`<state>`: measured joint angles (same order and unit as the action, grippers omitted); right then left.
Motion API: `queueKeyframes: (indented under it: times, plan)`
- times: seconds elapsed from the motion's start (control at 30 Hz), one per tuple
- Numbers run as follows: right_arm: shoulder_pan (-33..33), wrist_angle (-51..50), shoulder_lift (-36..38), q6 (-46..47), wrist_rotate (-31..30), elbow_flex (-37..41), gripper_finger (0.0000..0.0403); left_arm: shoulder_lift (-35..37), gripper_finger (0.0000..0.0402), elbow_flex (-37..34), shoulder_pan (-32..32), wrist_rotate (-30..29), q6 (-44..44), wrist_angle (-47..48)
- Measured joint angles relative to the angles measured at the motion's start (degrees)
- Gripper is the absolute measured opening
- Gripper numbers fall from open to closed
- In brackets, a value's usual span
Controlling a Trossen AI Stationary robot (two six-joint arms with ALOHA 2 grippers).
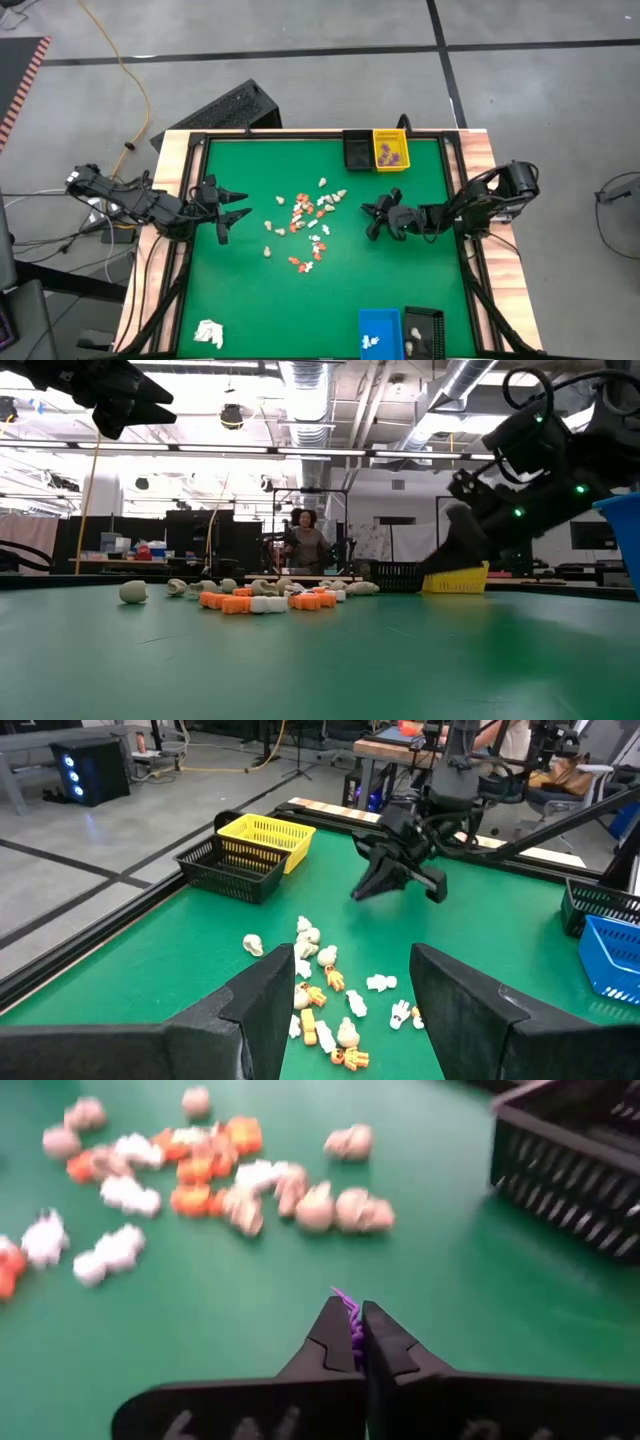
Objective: Sort Halloween decoration
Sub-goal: Put the violet spider toy into the yellow basket, then put the white skeleton toy into the blue basket
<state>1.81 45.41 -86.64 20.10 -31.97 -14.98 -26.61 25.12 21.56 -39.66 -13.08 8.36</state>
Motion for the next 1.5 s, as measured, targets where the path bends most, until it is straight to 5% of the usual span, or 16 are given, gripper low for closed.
queueKeyframes:
  times: [0.4,0.63,0.77,0.97,1.3,1.5]
  plan:
    - [-14.1,-0.1,16.1,-4.5,-9.5,-0.1,0.0000,0.0,0.0189,0.0,0.0,0.0,0.4,0.1]
    - [-24.4,-6.9,17.5,1.0,-9.8,-1.1,0.0000,0.0,0.0189,0.0,0.0,0.0,1.0,0.3]
    - [-28.4,-17.3,16.9,4.1,-6.6,-4.6,0.0021,0.0,0.0189,0.0,0.0,0.0,0.5,0.3]
    - [-31.0,-27.3,17.0,3.9,-3.9,-10.0,0.0104,0.0,0.0189,0.0,0.0,0.0,0.4,0.4]
    - [-33.9,-30.1,17.0,3.5,-3.3,-13.8,0.0173,0.0,0.0189,0.0,0.0,0.9,-1.2,2.9]
    - [-31.2,-28.0,17.0,0.4,13.0,-13.8,0.0168,0.0,0.0189,0.0,0.0,2.9,-1.1,2.9]
